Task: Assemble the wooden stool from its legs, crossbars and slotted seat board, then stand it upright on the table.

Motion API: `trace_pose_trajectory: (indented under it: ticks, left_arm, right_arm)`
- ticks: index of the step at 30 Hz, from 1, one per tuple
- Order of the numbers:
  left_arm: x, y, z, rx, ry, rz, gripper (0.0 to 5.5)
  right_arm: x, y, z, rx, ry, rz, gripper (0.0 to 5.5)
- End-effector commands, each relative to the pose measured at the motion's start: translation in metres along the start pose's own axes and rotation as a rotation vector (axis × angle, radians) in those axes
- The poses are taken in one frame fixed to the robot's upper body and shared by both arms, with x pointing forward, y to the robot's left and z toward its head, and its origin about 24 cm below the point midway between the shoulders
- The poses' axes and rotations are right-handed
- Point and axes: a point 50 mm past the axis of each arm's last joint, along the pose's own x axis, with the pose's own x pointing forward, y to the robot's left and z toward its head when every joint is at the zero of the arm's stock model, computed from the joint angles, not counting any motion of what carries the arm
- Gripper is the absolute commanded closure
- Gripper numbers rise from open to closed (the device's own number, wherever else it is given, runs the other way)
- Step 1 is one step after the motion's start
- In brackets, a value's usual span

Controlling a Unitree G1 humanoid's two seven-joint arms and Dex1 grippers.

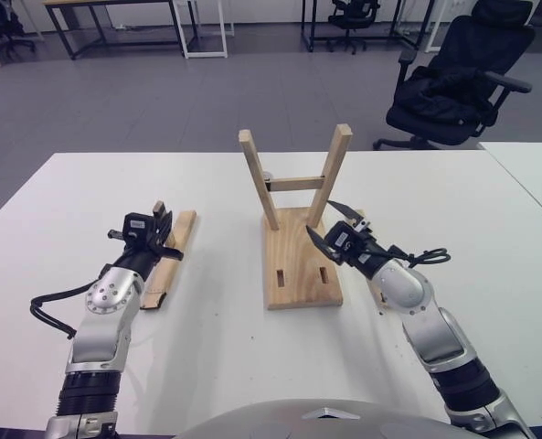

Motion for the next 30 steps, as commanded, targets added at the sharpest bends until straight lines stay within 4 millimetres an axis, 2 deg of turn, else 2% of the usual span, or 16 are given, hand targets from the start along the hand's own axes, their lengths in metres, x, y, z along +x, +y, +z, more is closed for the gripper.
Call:
trace_pose_trajectory:
  ticks: [1,5,11,16,20,27,30]
  left_arm:
    - [-0.033,0.017,-0.067,-0.398,0.367,0.014,5.1]
    - [-0.031,0.028,-0.055,-0.411,0.33,-0.019,5.1]
    - [-0.024,0.014,-0.038,-0.347,0.332,-0.113,5.1]
    - [-0.011,0.028,0.006,-0.37,0.181,-0.038,5.1]
    - [-0.009,0.029,0.029,-0.394,0.088,0.009,5.1]
    - [-0.018,0.021,0.027,-0.447,0.093,0.047,5.1]
    - [-0.018,0.019,0.017,-0.428,0.125,0.049,5.1]
  right_arm:
    - [0.003,-0.001,-0.001,-0.038,0.003,0.021,2.12]
    - [0.003,-0.001,-0.004,-0.048,0.011,0.025,2.12]
    - [0.004,-0.001,-0.006,-0.085,0.021,0.039,2.12]
    - [0.005,-0.001,-0.007,-0.102,0.024,0.038,2.12]
    - [0.005,0.001,-0.008,-0.104,0.027,0.035,2.12]
    - [0.002,0.006,-0.011,-0.107,0.041,0.033,2.12]
    - [0.002,0.007,-0.011,-0.106,0.044,0.036,2.12]
